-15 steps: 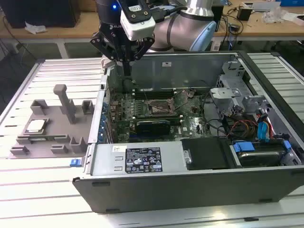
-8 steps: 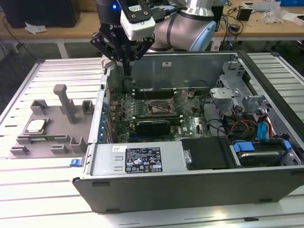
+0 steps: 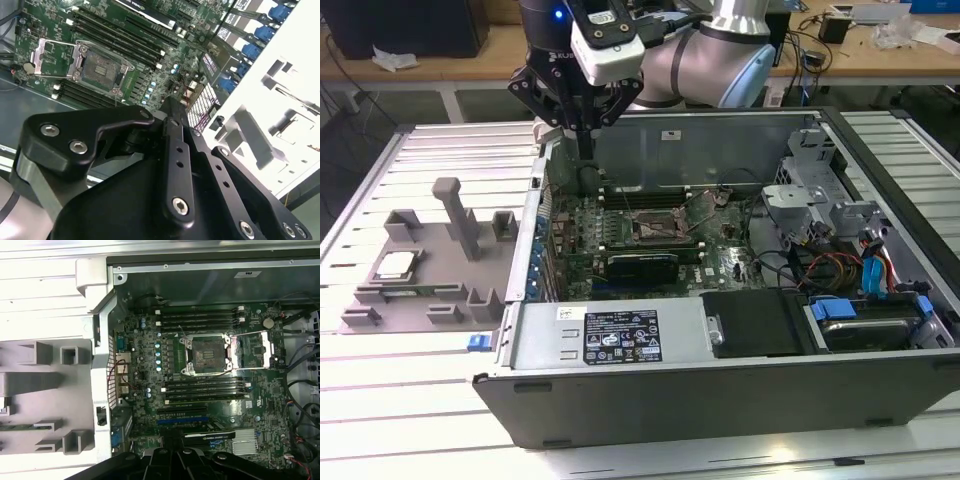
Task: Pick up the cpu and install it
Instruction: 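Reach for the cpu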
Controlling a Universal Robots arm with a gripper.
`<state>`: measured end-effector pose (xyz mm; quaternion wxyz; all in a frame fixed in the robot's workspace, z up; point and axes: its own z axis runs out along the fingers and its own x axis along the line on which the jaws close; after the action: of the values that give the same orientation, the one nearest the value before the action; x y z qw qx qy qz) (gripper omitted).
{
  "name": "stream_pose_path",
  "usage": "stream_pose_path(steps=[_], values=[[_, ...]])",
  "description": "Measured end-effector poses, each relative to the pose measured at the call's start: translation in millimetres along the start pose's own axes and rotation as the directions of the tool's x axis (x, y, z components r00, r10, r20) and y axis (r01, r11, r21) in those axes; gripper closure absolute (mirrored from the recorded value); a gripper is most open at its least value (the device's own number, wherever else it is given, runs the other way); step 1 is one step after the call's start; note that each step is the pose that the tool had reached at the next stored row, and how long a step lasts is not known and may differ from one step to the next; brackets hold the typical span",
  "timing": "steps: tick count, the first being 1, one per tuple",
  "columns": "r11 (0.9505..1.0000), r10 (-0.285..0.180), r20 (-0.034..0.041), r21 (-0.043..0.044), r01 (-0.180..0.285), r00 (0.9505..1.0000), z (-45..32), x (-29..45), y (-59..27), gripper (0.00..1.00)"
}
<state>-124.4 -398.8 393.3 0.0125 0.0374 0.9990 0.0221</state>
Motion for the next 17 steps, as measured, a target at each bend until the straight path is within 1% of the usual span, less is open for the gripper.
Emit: stream_pose_path(steps=[1, 4, 6, 14, 17], values=[[1.0000, 0.000, 0.0001, 0.0000, 0.000, 1.0000, -0.1, 3.1, -0.1, 0.89], [1.0000, 0.000, 0.0003, -0.0001, 0.000, 1.0000, -0.2, 7.9, -0.2, 0.89], [1.0000, 0.000, 0.0009, -0.0001, 0.000, 1.0000, -0.3, 12.8, -0.3, 0.89], [1.0000, 0.000, 0.0029, -0.0003, 0.000, 1.0000, -0.6, 24.2, -0.8, 0.89], [1.0000, 0.000, 0.0041, -0.0003, 0.000, 1.0000, -0.8, 30.6, -1.1, 0.89]])
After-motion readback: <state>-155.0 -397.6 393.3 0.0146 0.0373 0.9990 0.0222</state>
